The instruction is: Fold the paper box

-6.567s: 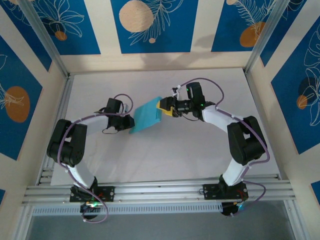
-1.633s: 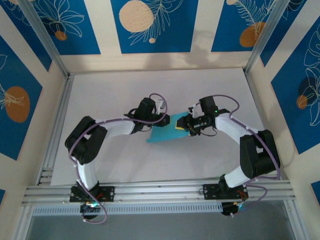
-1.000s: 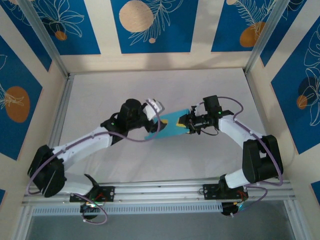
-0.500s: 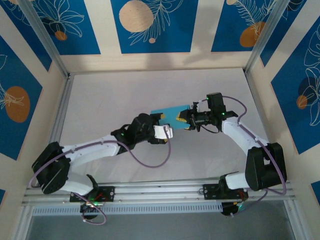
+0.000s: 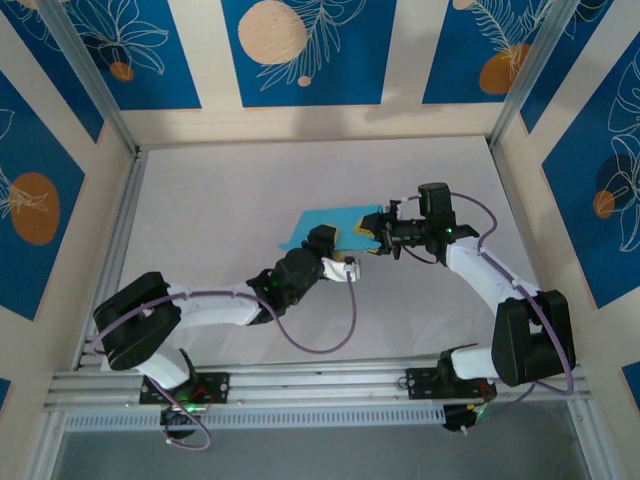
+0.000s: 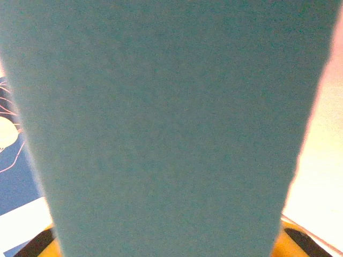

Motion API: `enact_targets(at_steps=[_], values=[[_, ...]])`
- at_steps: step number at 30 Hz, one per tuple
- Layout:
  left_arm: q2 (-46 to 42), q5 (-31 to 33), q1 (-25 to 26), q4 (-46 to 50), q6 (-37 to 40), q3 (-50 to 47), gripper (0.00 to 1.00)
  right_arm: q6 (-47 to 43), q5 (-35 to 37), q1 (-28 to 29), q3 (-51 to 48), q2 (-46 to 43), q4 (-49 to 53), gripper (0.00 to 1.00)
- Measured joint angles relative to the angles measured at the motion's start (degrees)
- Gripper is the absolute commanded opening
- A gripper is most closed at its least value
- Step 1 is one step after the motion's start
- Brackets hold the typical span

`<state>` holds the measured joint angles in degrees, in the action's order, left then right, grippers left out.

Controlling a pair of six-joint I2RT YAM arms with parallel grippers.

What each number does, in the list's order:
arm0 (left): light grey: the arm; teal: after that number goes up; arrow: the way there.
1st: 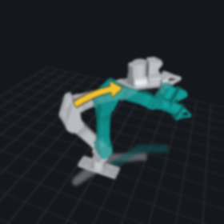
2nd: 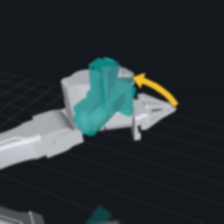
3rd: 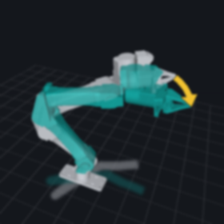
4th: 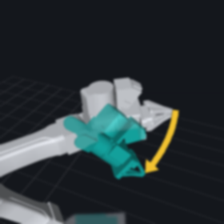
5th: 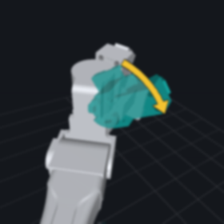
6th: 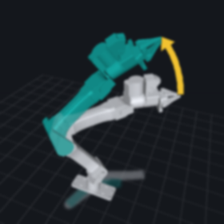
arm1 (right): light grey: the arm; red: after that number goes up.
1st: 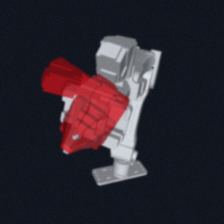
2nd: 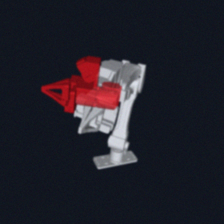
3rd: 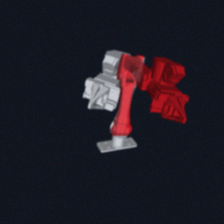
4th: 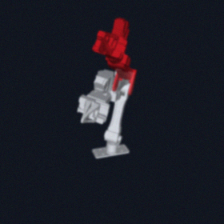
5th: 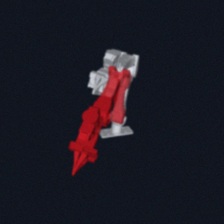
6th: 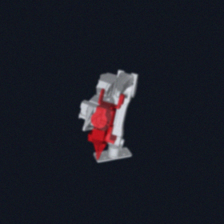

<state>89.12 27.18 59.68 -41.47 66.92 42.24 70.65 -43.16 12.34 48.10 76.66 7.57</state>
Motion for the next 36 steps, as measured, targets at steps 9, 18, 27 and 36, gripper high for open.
enact_targets(at_steps=[9, 18, 27, 36], values=[[-2.05, 2.56, 1.57, 2.69, 0.83, -0.2, 0.21, 2.16, -0.87, 0.0, -0.72, -1.25, -1.4, 0.51], [-10.99, -1.31, 2.12, 37.24, -10.08, 9.99, 0.19, -1.81, -0.09, -0.37, 0.11, -4.98, 7.63, 0.8], [-11.87, -11.65, 1.79, 68.52, -20.06, 22.29, 0.21, -18.16, 11.69, -1.51, 8.35, -13.27, 31.41, 0.71], [-3.02, -24.06, -1.44, 82.49, -21.79, 27.41, 0.18, -39.69, 30.49, 7.65, 17.59, -13.33, 41.57, 0.36]])
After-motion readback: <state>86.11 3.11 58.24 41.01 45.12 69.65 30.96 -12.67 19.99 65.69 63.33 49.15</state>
